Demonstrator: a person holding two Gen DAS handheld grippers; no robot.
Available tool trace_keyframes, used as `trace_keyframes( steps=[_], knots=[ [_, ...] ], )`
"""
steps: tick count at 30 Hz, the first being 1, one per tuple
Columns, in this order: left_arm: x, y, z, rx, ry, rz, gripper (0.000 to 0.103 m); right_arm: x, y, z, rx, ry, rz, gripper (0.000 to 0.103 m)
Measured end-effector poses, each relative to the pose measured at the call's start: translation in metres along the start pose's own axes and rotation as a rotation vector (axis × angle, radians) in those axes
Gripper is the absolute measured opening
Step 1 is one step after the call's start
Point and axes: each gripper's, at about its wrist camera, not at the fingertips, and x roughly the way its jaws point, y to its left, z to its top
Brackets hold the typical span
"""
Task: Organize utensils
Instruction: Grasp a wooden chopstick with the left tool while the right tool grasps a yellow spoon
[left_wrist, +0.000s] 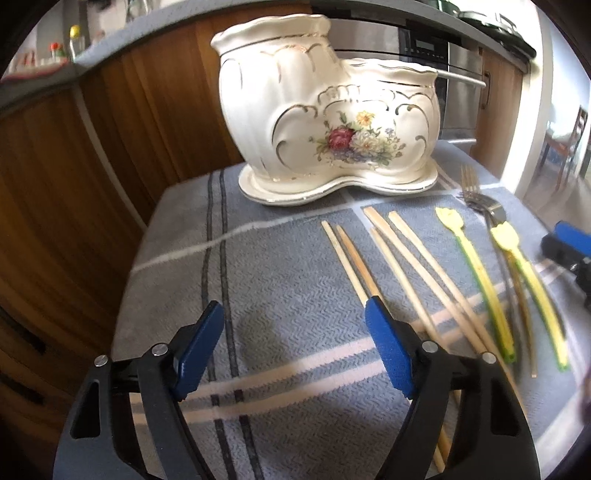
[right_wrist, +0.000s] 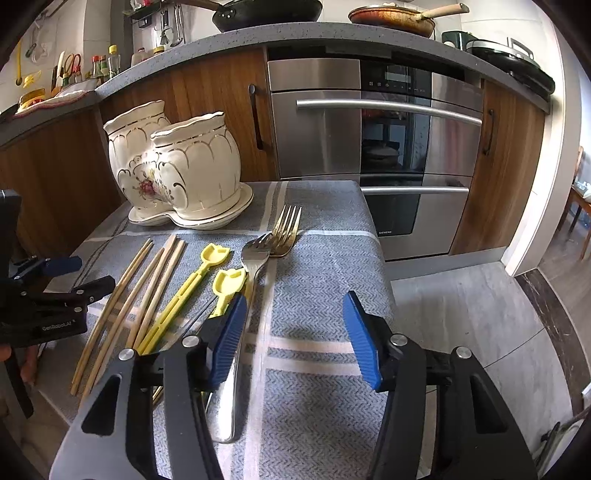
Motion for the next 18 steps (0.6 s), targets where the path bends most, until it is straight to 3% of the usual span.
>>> trace_keyframes(
  steps=[4, 13, 18],
  knots=[
    [0.0, -0.005, 0.0, 0.0, 0.02, -0.057, 0.079, 0.004, 0.003, 0.0, -0.009, 0.014, 0.016, 0.047],
    [-0.013, -0.018, 0.006, 0.017, -0.004, -0.071, 0.078, 0.001, 0.02, -0.003, -0.061, 0.039, 0.115, 0.033],
    [-0.011, -0.021, 0.005, 0.044, 0.015, -0.066, 0.07, 0.0, 0.034, -0.006, -0.106, 0.055, 0.149, 0.031]
  ],
)
